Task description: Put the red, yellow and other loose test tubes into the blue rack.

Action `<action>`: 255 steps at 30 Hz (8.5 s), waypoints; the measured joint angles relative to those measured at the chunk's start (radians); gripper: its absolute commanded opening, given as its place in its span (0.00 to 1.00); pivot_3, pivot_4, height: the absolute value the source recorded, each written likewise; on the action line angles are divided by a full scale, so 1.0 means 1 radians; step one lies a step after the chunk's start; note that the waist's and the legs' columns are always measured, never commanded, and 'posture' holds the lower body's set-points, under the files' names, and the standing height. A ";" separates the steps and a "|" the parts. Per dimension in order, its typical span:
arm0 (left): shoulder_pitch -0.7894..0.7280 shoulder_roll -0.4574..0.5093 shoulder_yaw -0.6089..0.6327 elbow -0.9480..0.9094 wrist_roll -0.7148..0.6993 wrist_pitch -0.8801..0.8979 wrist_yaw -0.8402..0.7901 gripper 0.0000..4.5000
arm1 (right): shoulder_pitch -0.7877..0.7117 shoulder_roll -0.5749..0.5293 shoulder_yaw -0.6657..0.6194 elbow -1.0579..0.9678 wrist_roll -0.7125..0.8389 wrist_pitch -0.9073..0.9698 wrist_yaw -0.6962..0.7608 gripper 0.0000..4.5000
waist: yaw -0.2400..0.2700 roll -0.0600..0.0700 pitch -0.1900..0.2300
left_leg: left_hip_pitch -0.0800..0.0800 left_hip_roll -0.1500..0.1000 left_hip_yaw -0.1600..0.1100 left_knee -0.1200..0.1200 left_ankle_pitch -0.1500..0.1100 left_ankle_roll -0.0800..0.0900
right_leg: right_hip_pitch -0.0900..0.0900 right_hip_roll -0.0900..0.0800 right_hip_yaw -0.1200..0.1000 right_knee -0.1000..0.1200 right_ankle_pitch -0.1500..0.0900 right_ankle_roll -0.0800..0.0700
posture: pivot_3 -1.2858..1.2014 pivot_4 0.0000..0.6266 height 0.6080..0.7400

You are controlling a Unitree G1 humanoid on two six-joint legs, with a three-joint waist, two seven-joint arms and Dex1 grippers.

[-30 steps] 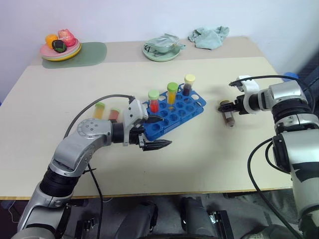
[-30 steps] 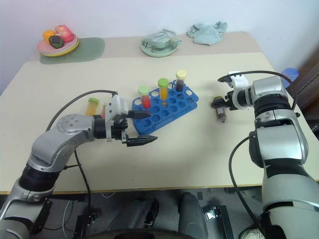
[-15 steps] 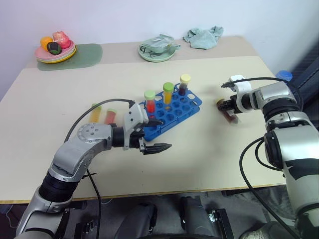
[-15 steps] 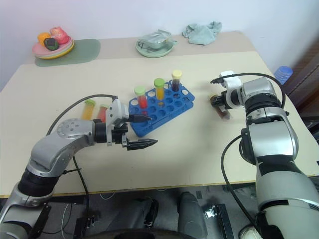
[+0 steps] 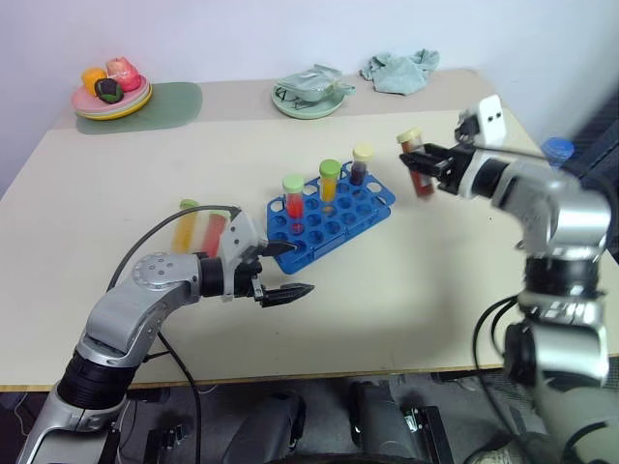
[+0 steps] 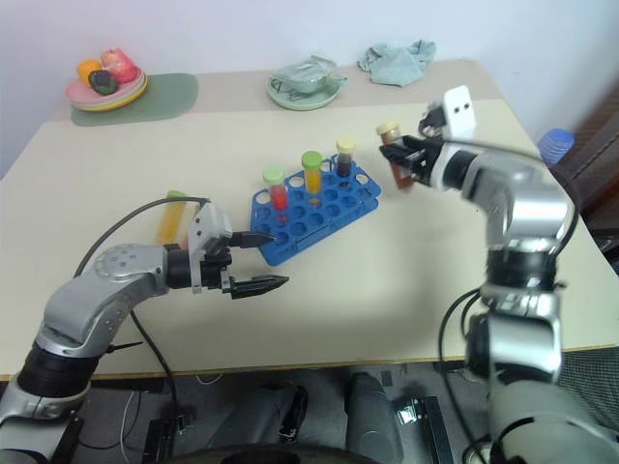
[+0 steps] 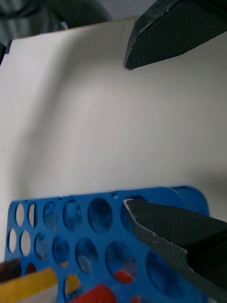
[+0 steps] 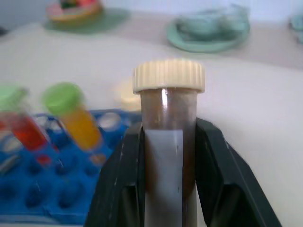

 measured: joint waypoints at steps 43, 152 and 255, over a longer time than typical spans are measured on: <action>0.108 0.132 0.185 -0.099 -0.117 0.103 0.073 1.00 | -0.081 0.380 0.033 0.863 0.014 -1.286 -0.156 0.17 | -0.037 0.001 0.000 | 0.005 0.012 0.002 -0.004 0.002 -0.011 | -0.001 0.016 0.002 0.000 0.006 -0.010 | 0.52 0.24 1.00; -0.144 -0.038 0.272 0.051 -0.135 0.069 -0.076 0.16 | 0.470 -0.409 0.001 -0.452 0.444 -0.062 0.178 0.96 | 0.031 -0.007 0.000 | 0.004 0.013 0.004 0.003 -0.002 -0.007 | 0.005 0.010 -0.002 -0.005 0.008 -0.010 | 0.52 0.24 1.00; -0.934 -0.190 0.300 1.145 0.223 0.930 0.894 0.92 | 0.760 -0.462 -0.146 -0.685 0.571 -0.067 0.040 0.96 | 0.024 -0.015 -0.001 | 0.002 0.013 0.005 0.002 -0.001 -0.009 | -0.001 0.013 -0.001 -0.002 0.008 -0.008 | 0.52 0.24 1.00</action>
